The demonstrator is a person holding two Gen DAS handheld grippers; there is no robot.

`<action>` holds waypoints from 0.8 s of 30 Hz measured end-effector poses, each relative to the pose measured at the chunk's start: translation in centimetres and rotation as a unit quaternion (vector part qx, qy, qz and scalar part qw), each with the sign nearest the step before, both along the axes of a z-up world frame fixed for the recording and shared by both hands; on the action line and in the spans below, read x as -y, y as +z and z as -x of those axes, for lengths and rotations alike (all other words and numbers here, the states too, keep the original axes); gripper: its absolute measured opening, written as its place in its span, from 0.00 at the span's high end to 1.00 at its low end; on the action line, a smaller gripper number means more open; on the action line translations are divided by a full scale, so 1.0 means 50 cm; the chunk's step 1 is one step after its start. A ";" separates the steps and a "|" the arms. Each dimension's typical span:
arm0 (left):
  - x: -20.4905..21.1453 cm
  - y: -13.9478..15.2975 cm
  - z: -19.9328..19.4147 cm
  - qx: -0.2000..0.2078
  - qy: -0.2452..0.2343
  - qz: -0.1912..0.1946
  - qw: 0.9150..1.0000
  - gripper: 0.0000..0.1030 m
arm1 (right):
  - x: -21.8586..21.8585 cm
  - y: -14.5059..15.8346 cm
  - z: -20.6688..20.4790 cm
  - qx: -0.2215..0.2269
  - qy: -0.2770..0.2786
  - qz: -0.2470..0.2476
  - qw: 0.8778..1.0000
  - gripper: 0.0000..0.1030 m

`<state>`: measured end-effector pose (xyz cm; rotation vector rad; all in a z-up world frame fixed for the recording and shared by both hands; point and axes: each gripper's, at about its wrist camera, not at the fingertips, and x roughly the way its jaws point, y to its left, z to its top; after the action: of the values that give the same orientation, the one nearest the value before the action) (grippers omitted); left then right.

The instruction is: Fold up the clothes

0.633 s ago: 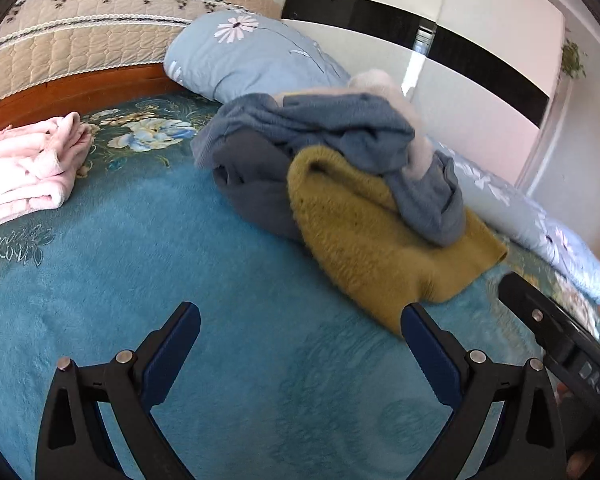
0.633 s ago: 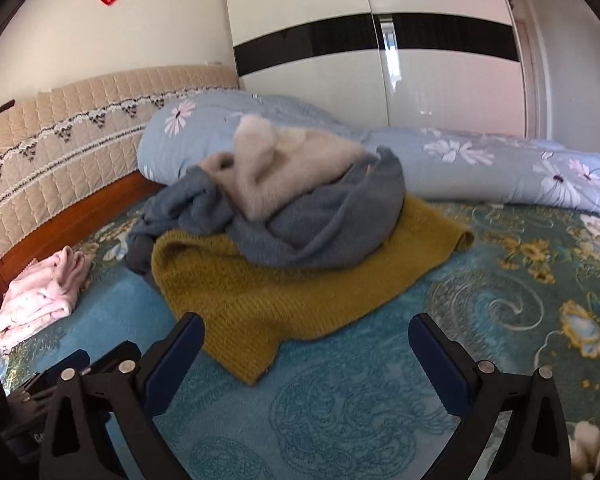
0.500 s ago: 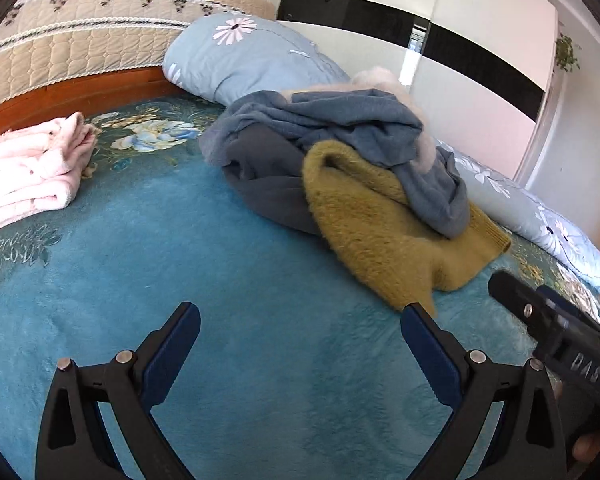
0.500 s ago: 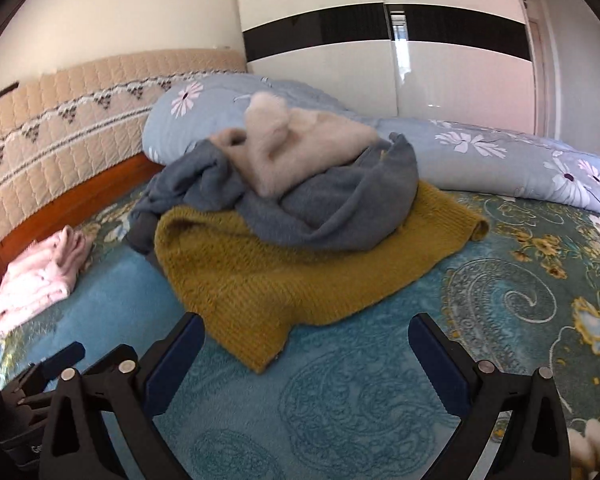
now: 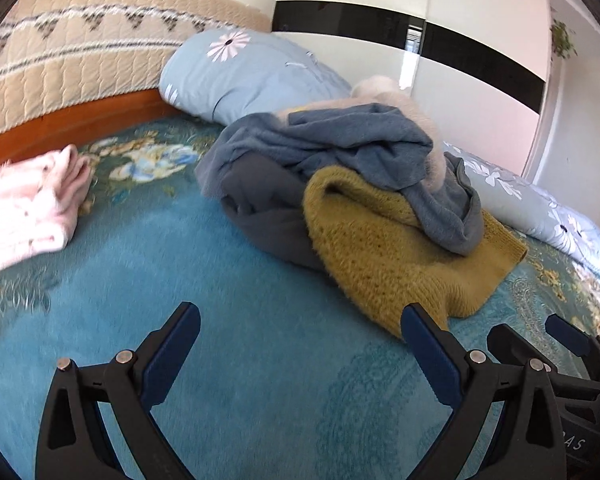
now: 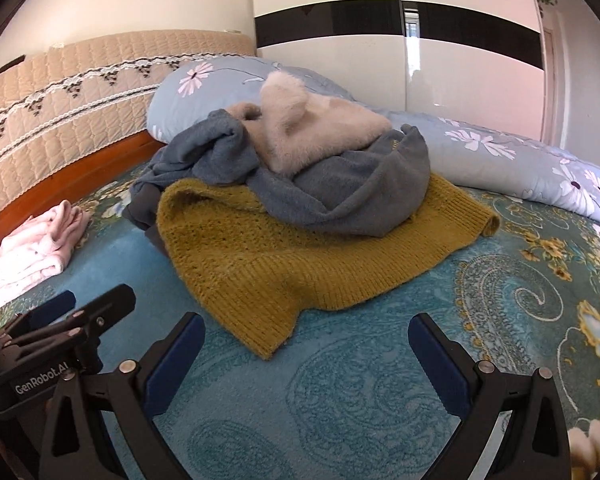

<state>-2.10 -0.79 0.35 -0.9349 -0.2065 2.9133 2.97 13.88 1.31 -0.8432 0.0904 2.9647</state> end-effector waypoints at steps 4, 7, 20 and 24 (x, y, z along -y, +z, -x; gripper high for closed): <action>-0.014 -0.005 0.030 0.013 -0.020 0.003 1.000 0.02 | -0.021 0.010 0.042 0.028 0.003 0.010 1.000 0.00; -0.016 -0.014 0.048 0.028 -0.038 -0.006 0.999 0.02 | -0.048 0.027 0.063 0.040 0.007 0.014 0.999 0.00; 0.005 -0.031 0.050 0.038 -0.037 -0.049 0.997 0.02 | -0.029 0.028 0.077 0.046 0.028 0.003 0.999 0.00; 0.021 -0.027 0.042 0.037 -0.042 -0.060 0.997 0.02 | -0.024 0.028 0.082 0.048 0.030 -0.002 0.998 0.00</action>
<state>-4.18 -1.82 -1.02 -1.0075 -0.3337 2.7586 -1.12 15.07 2.72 -1.0025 0.0561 2.9727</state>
